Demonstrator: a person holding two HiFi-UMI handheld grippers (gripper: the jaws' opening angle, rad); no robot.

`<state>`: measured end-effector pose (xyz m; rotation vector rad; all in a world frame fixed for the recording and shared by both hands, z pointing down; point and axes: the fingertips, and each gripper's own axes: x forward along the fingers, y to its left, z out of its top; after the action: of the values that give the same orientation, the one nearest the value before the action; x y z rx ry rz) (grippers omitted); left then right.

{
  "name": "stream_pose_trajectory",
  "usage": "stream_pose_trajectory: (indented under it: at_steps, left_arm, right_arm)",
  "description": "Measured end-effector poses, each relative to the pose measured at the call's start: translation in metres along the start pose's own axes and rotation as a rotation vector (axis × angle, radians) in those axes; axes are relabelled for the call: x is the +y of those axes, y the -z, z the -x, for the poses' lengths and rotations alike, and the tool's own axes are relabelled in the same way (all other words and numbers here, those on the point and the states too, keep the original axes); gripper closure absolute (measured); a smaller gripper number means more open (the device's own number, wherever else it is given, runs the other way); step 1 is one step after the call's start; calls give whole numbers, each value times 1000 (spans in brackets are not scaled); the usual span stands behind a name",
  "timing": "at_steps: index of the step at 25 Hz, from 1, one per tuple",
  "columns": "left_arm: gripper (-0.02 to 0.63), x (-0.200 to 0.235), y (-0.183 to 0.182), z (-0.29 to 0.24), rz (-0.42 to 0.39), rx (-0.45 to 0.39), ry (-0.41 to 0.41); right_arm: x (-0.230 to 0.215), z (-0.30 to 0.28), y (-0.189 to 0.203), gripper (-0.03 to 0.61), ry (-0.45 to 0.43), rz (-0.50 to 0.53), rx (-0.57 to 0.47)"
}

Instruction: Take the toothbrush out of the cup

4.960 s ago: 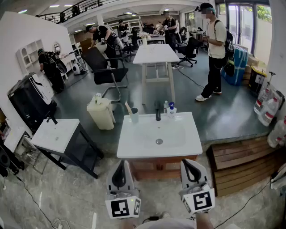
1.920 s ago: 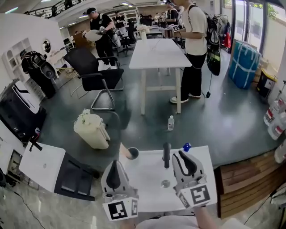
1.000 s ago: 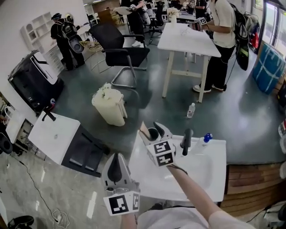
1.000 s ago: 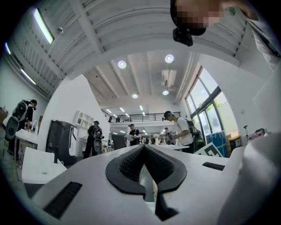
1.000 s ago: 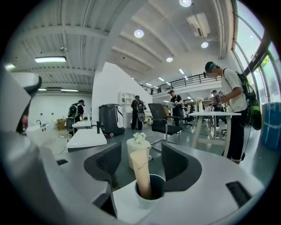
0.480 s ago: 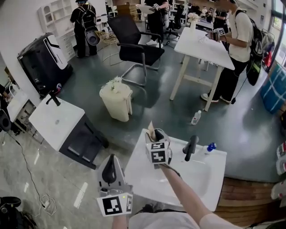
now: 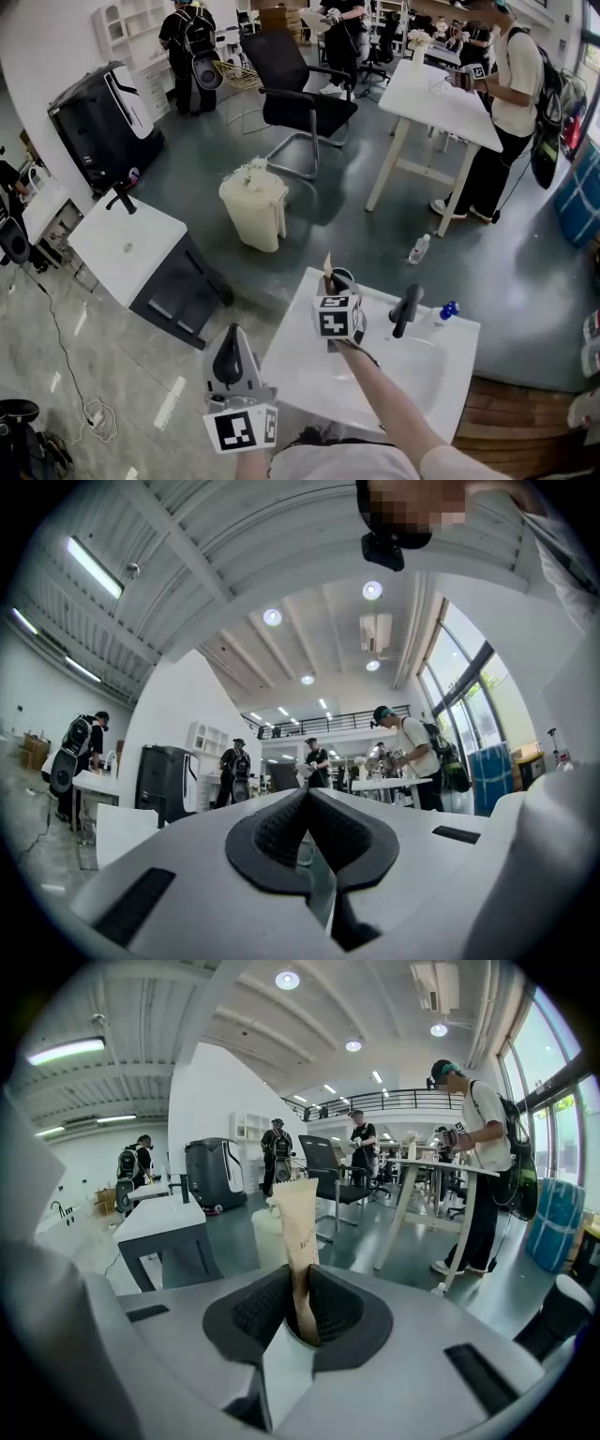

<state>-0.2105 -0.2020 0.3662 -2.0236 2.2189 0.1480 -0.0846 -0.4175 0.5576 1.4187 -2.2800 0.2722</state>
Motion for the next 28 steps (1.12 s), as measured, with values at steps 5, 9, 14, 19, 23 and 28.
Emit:
stream_pose_trajectory:
  at_steps: [5,9,14,19,23,28]
  left_arm:
    - [598,-7,-5,0,-3,-8,7]
    - [598,-14,-8,-2,-1,-14,26]
    - [598,-23,-17,-9,3,-34,64]
    - [598,-38,-24,-15,12,-56,104]
    - [598,-50,-28,-17,16,-71,140]
    - [598,-60,-36,-23,16,-92,180]
  right_arm:
    - [-5,10,-6,541,8,6,-12]
    - [-9,29,-25,545,-1,-23,-61]
    - [-22,53,-65,545,3,-63,-144]
    - [-29,81,-95,545,-15,-73,-203]
    - [-35,114,-128,545,-26,-89,-308]
    - [-46,169,-166,546,-9,-89,-474]
